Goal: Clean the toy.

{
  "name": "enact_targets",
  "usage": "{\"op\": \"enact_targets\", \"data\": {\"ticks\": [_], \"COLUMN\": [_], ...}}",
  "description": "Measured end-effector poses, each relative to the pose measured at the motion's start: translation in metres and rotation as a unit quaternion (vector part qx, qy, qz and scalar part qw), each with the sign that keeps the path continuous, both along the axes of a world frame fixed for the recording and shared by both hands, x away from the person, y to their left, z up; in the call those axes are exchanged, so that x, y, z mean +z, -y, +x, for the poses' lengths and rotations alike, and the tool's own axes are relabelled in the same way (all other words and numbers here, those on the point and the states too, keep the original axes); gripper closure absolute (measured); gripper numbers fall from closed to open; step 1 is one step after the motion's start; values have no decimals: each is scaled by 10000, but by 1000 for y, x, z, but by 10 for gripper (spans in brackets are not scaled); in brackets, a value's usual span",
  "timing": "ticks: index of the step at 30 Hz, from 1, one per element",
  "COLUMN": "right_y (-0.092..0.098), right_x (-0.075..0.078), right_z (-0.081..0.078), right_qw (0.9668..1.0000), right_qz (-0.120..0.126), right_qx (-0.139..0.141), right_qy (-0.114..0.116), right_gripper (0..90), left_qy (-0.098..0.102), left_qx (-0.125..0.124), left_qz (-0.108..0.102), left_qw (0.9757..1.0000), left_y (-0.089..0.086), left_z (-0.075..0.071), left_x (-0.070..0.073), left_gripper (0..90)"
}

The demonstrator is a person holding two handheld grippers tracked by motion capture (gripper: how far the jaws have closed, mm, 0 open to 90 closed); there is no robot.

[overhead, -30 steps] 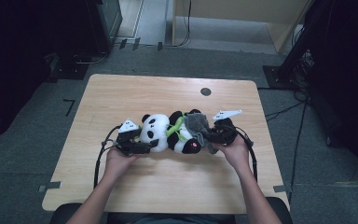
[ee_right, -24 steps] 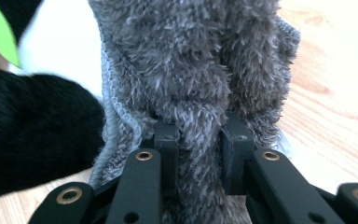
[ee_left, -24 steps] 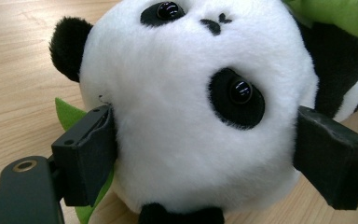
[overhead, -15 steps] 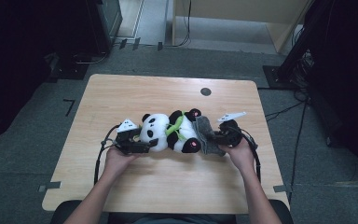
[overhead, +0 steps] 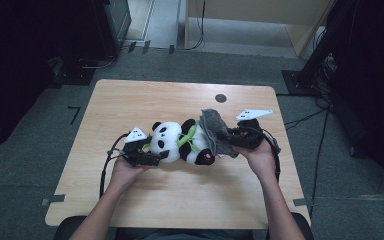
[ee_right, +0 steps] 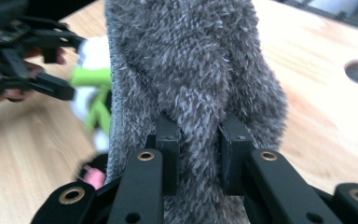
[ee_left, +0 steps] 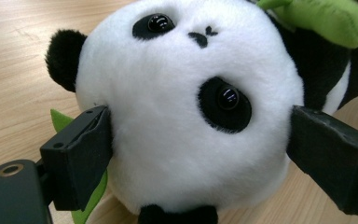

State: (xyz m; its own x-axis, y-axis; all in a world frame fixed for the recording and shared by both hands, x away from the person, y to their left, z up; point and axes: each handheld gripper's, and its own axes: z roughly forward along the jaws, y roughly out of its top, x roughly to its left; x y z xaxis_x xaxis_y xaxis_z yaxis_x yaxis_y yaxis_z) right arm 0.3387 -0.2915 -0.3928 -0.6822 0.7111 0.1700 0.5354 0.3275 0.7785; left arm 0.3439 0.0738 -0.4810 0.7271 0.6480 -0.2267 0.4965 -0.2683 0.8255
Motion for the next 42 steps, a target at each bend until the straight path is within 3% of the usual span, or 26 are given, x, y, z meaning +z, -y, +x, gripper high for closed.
{"op": "enact_targets", "data": {"ticks": [4,12,16,20,26,29,36,39,42], "right_y": [-22,-74,-105,-129,-138,-139,-142,-146,-154], "right_x": [16,32,24,9,-1,-4,-6,2,6], "right_z": [-1,3,6,14,27,34,41,37,29], "right_qw": [9998,9972,9949,9932,9938,9943,9956,9957,9939], "right_qz": [-40,-89,-241,-470,-612,-579,-486,-406,-378], "right_qx": [200,742,972,1040,908,858,750,788,999], "right_qy": [75,43,-116,-244,-217,-248,-271,-281,-280], "right_gripper": [745,746,746,747,751,752,749,750,750], "left_qy": [36,50,81,193,400,466,480,427,404], "left_qx": [-55,-82,-44,-50,-111,22,185,224,244], "left_qz": [-93,-41,86,45,84,110,97,-30,-59], "left_qw": [9999,9999,9999,9998,9991,9989,9986,9988,9989], "left_y": [-4,-6,-5,-6,-1,3,-1,-2,-3], "left_z": [-3,-8,-7,-7,-6,-4,-4,-3,-3], "left_x": [1,-3,-10,-15,-21,-23,-21,-19,-17], "left_gripper": [92,89,88,71,23,19,308,348,364]}}
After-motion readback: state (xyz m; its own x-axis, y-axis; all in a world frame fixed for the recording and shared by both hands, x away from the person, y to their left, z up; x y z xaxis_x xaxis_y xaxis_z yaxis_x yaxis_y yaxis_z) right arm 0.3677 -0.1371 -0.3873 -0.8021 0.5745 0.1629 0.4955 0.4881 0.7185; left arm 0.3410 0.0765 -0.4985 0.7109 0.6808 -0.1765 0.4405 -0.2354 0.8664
